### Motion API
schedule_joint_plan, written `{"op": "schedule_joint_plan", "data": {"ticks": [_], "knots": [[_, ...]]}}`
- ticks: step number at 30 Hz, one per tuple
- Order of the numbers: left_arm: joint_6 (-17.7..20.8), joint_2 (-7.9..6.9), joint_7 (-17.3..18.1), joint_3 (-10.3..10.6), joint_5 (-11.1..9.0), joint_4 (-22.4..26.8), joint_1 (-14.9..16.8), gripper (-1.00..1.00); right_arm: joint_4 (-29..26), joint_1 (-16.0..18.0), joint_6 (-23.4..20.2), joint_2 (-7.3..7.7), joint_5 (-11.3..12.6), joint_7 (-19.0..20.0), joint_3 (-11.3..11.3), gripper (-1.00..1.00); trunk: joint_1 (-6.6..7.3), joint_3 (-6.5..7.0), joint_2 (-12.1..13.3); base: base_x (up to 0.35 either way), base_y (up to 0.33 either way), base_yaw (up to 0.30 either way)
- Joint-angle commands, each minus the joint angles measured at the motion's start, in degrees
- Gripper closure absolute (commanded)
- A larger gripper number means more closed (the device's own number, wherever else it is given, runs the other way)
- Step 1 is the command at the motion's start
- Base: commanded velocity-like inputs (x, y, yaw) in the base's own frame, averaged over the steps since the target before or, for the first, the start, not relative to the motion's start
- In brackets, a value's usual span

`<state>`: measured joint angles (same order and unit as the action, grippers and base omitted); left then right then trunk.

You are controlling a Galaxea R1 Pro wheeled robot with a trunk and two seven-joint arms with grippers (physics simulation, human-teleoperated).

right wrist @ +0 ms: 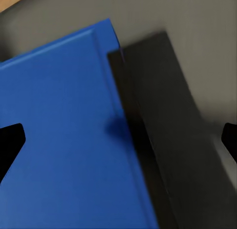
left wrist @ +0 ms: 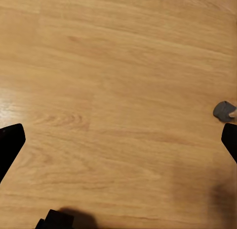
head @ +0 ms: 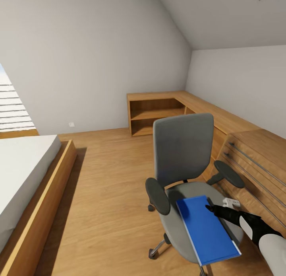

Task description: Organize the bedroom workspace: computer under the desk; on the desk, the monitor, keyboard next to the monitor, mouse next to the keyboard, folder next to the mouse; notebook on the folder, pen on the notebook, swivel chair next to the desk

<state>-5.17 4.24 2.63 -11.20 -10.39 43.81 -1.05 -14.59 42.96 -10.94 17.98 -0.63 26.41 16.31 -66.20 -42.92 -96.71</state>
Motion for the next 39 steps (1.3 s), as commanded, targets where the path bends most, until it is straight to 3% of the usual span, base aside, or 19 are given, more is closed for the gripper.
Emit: {"op": "schedule_joint_plan", "data": {"ticks": [1, 28, 39], "knots": [[-0.03, 0.05, 0.29, -0.14, -0.53, 0.05, -0.01, -1.0, -0.09, 0.02, -0.49, -0.01, -0.07, 0.3, 0.47, -1.0, 0.0, -0.04, -0.02, 0.046, 0.0, 0.0], [-0.02, 0.04, 0.27, -0.05, -0.6, 0.05, -0.01, -1.0, 0.0, 0.02, -0.42, -0.12, -0.22, -0.11, 0.45, -1.0, 0.0, -0.04, -0.02, 0.032, 0.0, 0.0], [-0.02, -0.01, 0.27, -0.05, -0.6, 0.05, -0.01, -1.0, 0.08, 0.02, -0.49, -0.3, -0.25, -1.94, 0.43, -1.0, 0.0, -0.04, -0.02, 0.0, 0.0, 0.0]]}}
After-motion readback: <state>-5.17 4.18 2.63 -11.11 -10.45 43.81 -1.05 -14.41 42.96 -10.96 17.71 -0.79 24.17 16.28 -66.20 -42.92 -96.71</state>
